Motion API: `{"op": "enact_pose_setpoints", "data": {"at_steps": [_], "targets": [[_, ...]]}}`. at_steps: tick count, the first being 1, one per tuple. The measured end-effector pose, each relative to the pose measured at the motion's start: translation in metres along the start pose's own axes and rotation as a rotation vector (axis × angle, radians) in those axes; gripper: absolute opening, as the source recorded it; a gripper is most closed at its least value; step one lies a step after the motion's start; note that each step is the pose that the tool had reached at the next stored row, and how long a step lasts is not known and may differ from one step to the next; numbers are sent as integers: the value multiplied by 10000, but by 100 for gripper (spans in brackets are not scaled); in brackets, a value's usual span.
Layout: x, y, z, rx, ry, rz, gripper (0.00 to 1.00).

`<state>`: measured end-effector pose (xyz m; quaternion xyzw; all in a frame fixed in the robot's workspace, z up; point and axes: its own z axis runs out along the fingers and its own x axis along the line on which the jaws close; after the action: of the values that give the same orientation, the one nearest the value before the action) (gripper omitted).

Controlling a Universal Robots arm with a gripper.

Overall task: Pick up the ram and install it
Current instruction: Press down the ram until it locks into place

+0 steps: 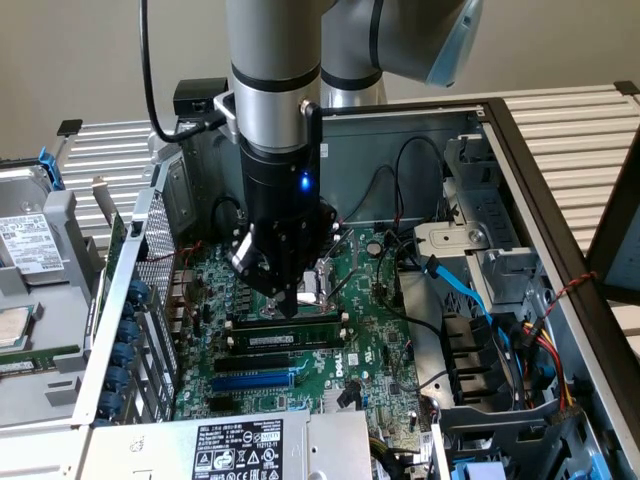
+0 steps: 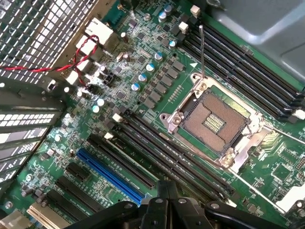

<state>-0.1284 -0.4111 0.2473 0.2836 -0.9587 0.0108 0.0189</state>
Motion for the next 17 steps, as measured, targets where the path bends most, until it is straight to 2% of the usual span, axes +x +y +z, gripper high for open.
{"op": "enact_pose_setpoints", "data": {"at_steps": [17], "targets": [[0, 0, 0, -117, 28, 2768, 10]]}}
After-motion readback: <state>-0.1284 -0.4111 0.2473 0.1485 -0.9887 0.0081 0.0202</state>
